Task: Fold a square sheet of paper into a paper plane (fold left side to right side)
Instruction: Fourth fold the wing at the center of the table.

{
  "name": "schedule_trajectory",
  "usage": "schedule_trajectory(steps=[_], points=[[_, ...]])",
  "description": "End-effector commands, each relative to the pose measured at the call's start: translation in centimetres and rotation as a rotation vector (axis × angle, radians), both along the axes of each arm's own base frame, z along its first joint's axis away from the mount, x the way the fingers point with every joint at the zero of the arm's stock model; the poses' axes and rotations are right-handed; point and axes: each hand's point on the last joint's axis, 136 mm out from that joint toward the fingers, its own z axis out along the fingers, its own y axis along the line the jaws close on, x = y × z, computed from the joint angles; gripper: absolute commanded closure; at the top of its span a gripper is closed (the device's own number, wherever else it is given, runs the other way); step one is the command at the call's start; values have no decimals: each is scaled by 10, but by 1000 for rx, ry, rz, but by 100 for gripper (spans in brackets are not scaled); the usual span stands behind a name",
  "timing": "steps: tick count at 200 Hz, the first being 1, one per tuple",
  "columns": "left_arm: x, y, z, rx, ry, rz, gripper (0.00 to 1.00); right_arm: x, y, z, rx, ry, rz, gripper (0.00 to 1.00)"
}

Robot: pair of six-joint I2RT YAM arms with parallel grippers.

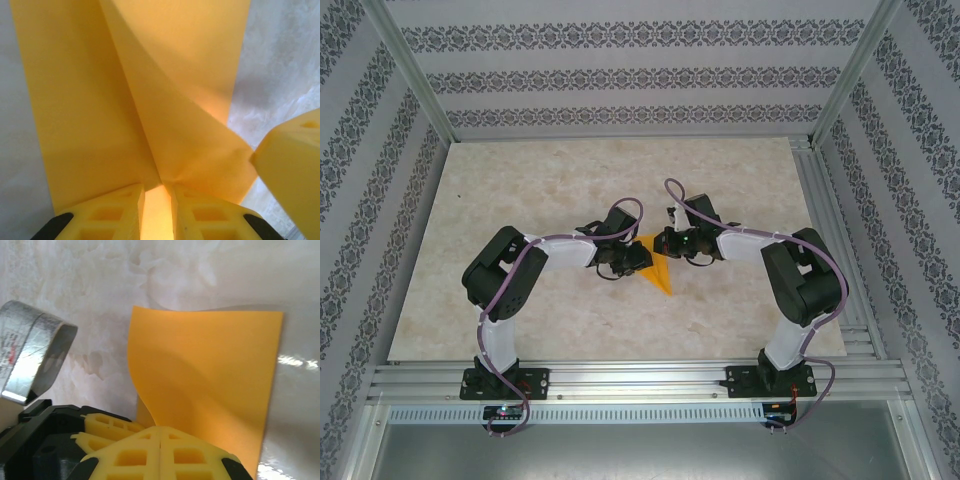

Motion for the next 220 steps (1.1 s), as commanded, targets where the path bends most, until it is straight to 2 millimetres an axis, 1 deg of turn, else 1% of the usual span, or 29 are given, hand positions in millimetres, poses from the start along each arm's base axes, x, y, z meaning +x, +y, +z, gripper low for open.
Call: schedule_trajectory(steps=[1,35,118,139,176,220], points=[[-1,-5,0,9,-2,-16,77,10,-9,-1,-48,-27,-10,100],[-2,-5,-1,9,0,-16,77,14,-16,-6,-78,-23,-22,100],[-2,-5,1,7,-2,-20,77,21,-21,-18,-126,-8,-17,100],[-2,-5,2,7,-3,-21,77,19,-21,-21,-129,0,-16,100],[-2,-5,1,8,-2,-21,77,16,-28,-29,-157,12,-29,100],[-3,-5,1,9,-1,-21,77,16,-30,-32,-162,16,-35,100]])
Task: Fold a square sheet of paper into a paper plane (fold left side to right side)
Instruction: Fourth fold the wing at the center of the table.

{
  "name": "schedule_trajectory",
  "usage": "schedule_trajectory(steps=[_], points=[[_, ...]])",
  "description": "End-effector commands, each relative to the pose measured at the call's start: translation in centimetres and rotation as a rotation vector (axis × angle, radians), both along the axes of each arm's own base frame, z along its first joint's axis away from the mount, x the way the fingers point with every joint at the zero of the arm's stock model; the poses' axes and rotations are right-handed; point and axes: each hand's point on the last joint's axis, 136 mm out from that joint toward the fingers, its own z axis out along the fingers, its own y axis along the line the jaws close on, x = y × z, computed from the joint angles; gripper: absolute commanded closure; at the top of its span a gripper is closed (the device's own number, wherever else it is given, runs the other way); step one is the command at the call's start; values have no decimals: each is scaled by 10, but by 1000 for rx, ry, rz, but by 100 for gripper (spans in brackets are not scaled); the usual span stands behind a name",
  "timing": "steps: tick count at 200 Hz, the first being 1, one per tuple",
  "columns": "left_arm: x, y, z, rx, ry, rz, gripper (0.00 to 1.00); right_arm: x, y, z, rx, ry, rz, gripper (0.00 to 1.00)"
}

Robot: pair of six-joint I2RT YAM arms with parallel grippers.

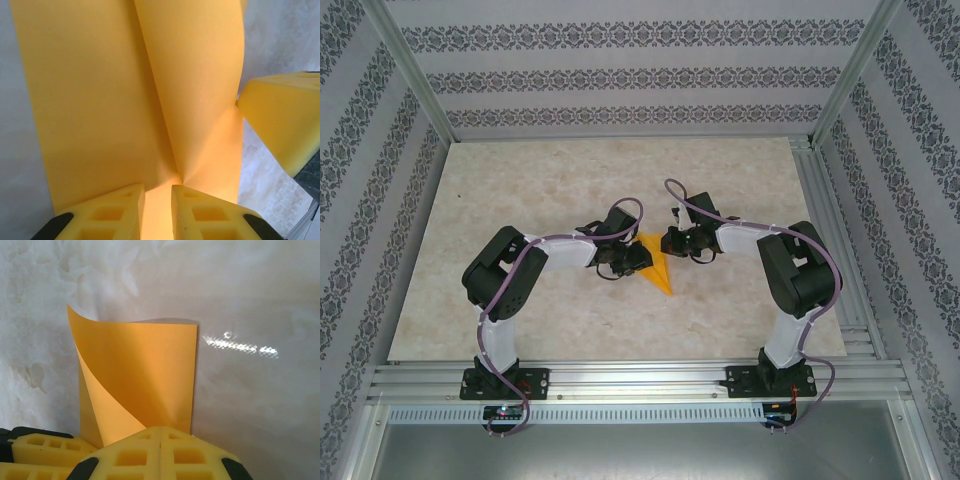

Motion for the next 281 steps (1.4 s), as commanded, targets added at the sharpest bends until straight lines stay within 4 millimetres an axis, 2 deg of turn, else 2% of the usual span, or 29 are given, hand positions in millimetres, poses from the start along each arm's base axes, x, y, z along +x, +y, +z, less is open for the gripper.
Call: schedule_trajectory(steps=[1,186,216,281], points=[[-3,-4,1,9,-1,-21,77,5,-8,-8,-32,-10,-4,100],[-4,-4,1,9,2,-22,77,-8,-16,-27,-70,34,-10,100],[-1,-6,16,-4,-26,-33,75,-11,-18,-32,-79,49,-6,100],[6,-4,77,-24,-140,-53,71,-12,-19,-34,-95,49,-3,100]])
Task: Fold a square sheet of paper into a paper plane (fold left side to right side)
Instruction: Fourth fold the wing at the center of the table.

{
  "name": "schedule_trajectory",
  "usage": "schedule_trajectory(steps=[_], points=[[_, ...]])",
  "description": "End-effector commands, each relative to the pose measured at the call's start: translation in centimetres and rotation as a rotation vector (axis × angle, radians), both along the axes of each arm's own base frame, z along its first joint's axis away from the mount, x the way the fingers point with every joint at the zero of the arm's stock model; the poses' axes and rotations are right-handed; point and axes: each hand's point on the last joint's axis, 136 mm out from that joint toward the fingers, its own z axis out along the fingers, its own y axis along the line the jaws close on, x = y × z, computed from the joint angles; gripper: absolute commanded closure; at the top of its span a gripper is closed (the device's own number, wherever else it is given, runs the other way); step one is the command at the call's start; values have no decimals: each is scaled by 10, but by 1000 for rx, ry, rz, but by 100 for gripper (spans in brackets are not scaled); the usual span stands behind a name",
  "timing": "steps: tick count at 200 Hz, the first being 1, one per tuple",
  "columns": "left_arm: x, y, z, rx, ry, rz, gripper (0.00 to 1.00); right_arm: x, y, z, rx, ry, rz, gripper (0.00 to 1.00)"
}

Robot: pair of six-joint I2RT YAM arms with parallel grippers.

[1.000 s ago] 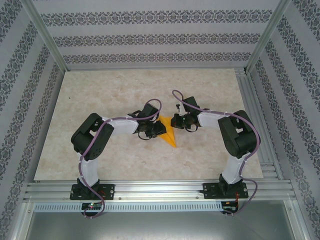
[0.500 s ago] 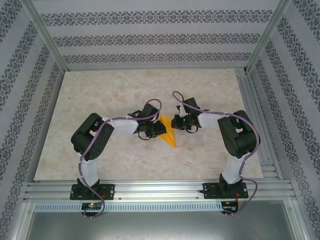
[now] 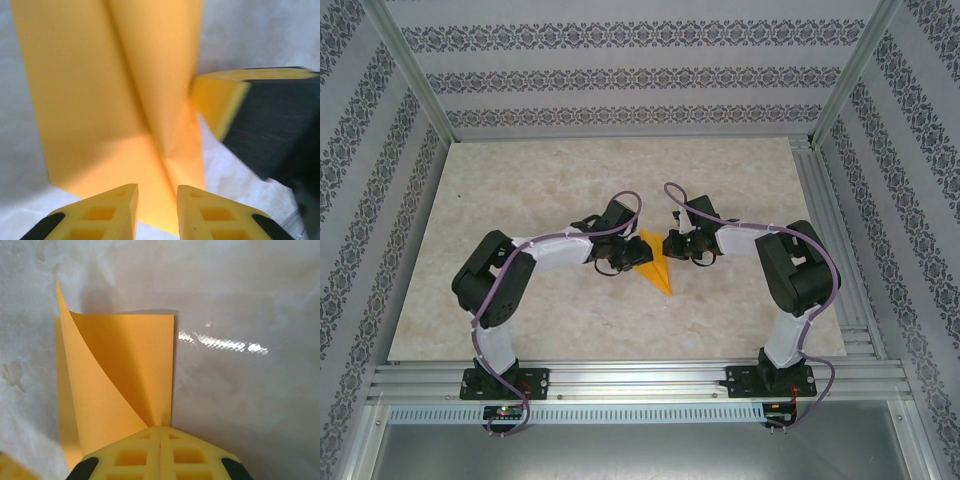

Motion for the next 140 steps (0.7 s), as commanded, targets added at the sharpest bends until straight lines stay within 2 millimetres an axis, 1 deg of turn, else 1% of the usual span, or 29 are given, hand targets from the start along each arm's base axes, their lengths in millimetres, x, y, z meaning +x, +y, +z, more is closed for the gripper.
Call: schedule_trajectory(steps=[1,10,21,69,86,140], points=[[6,-6,40,-23,-92,-33,71,-8,-13,-22,-63,45,-7,100],[8,-8,42,-27,-100,-35,73,-8,-13,-21,-65,44,-7,100],[12,-10,40,-29,-95,-36,75,-8,-13,-21,-65,44,-7,100],[28,-24,21,-55,-62,-35,78,-8,-11,-21,-67,44,-2,100],[31,-29,15,-60,-54,-45,79,-8,-10,-20,-69,43,0,100],[34,-28,-12,-23,-23,-50,79,-8,-9,-19,-75,42,5,100]])
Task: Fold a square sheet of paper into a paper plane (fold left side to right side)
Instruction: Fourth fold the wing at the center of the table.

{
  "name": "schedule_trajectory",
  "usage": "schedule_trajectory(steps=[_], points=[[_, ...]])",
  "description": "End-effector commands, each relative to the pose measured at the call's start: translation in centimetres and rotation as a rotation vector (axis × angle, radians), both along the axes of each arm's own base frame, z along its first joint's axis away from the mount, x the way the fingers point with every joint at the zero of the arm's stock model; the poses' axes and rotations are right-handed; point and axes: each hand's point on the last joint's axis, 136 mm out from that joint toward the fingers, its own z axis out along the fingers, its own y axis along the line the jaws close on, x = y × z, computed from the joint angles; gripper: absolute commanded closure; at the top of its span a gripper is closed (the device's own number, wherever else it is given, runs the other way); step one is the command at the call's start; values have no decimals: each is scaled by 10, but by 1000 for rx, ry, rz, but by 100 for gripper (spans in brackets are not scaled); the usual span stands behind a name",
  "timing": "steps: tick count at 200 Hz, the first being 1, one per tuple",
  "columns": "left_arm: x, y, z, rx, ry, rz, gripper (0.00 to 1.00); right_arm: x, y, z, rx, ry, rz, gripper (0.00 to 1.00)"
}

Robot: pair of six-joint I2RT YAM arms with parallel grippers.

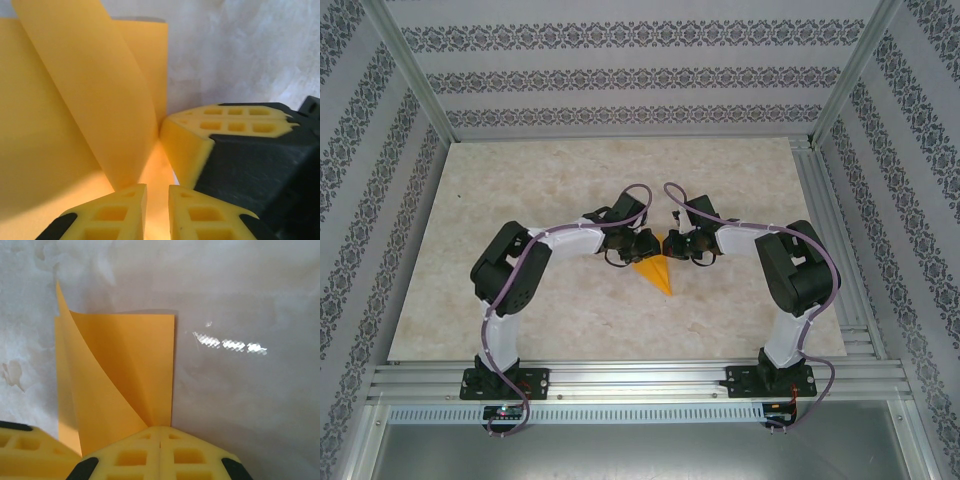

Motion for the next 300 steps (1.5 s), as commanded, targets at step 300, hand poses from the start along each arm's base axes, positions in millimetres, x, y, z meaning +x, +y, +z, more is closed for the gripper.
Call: schedule_trajectory(steps=[300], points=[[-2,4,-41,14,43,14,77,-8,-23,40,-9,-59,-48,77]])
